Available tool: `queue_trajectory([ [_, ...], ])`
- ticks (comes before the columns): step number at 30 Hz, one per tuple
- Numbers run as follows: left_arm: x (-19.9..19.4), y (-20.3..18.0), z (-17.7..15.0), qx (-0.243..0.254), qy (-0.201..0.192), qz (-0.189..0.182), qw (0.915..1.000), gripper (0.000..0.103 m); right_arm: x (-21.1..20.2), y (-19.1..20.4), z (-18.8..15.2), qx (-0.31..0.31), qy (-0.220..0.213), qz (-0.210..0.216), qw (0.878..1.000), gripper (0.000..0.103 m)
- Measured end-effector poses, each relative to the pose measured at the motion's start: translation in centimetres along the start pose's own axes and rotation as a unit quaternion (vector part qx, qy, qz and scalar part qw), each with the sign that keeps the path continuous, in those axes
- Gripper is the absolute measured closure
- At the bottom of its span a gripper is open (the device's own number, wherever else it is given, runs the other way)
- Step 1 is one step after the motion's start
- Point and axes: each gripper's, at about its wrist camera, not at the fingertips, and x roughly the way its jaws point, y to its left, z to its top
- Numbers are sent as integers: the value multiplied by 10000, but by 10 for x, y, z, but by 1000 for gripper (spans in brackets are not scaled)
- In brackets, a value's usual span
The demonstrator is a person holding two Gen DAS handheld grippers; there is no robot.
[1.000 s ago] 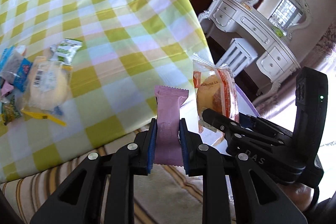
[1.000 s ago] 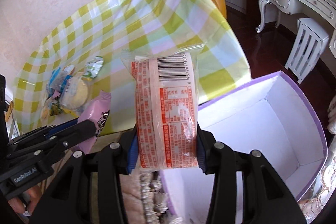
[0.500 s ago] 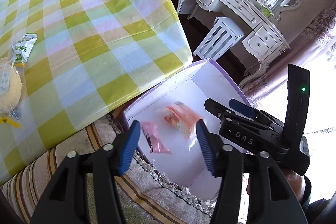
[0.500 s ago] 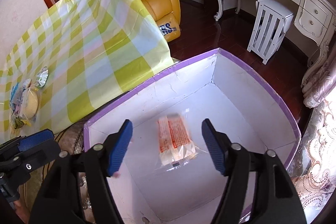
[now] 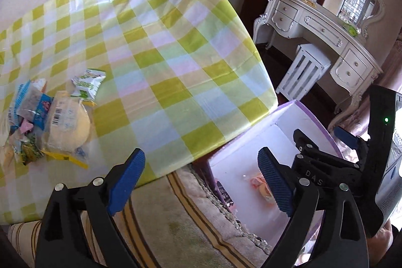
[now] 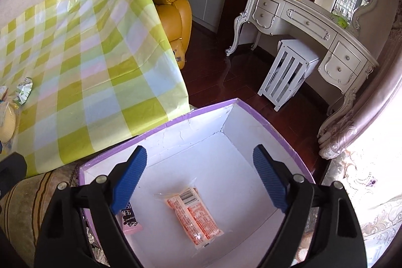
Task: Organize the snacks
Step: 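Carry both snacks to the white box and open both tools to drop them, then grasp the white cookie pack with the left tool while the right tool grasps the round clear bread pack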
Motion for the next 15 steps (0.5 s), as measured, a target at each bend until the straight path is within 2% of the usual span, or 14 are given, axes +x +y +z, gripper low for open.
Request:
queue_trajectory([
  [3, -14, 18, 3, -98, -363, 221, 9991, 14, -10, 10, 8, 35, -66, 385, 9992, 17],
  [7, -26, 47, 5, -226, -439, 207, 9986, 15, -22, 30, 18, 104, -140, 806, 9966, 17],
  [10, -35, 77, -1, -547, -565, 19, 9969, 15, -31, 53, 22, 33, -170, 1049, 9943, 17],
  [13, -45, 110, -8, -965, -705, 175, 9927, 15, -38, 71, 23, 118, -109, 1479, 9889, 17],
  [15, -52, 136, -13, -1335, -771, 251, 9877, 16, -41, 87, 21, 91, -73, 1609, 9869, 17],
])
